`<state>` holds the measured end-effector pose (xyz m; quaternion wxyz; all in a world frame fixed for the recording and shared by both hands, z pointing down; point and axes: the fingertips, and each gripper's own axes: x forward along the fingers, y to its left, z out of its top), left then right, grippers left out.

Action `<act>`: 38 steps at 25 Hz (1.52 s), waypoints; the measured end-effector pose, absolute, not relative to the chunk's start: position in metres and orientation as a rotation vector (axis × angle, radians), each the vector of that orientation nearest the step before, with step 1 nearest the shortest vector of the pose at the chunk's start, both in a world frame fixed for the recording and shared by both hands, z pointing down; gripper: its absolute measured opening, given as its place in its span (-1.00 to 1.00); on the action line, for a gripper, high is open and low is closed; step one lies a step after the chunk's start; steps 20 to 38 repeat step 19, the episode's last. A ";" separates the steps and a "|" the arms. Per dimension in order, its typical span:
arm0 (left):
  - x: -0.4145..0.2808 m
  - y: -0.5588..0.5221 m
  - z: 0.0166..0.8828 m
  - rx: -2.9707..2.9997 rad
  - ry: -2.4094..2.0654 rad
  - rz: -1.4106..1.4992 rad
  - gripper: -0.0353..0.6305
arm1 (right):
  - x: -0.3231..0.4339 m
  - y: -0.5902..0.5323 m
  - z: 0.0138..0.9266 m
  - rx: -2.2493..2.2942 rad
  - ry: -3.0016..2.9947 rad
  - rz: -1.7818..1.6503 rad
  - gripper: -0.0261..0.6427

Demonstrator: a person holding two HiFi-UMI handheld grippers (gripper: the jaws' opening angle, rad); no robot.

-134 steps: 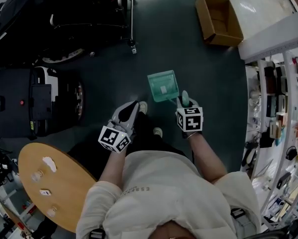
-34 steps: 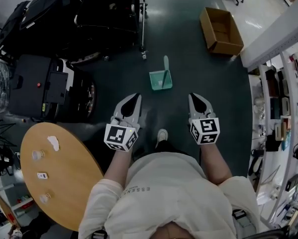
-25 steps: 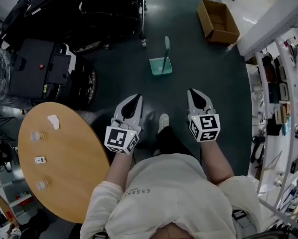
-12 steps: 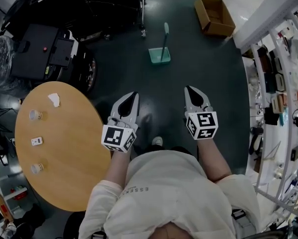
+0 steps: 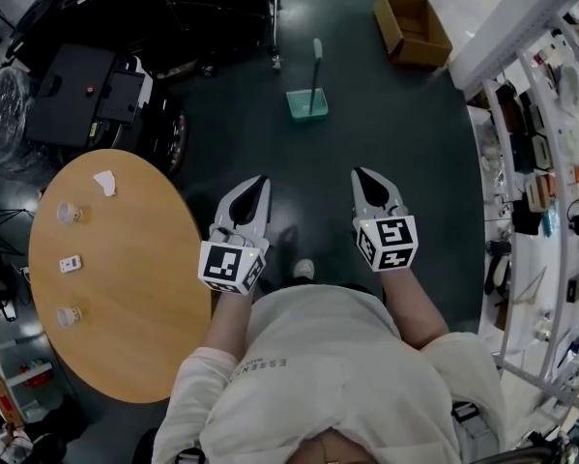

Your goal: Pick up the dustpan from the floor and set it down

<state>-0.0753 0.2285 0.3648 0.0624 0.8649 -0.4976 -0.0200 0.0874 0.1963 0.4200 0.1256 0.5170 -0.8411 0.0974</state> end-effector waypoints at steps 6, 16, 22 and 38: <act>-0.065 0.234 0.361 2.629 -1.493 -0.071 -0.87 | 0.097 0.200 0.412 1.517 -2.458 0.261 -0.94; -0.059 0.237 0.361 2.629 -1.479 -0.079 -0.87 | 0.102 0.207 0.414 1.496 -2.459 0.275 -0.94; -0.056 0.240 0.363 2.630 -1.459 -0.090 -0.87 | 0.104 0.211 0.417 1.494 -2.456 0.287 -0.94; -0.056 0.240 0.363 2.630 -1.459 -0.090 -0.87 | 0.104 0.211 0.417 1.494 -2.456 0.287 -0.94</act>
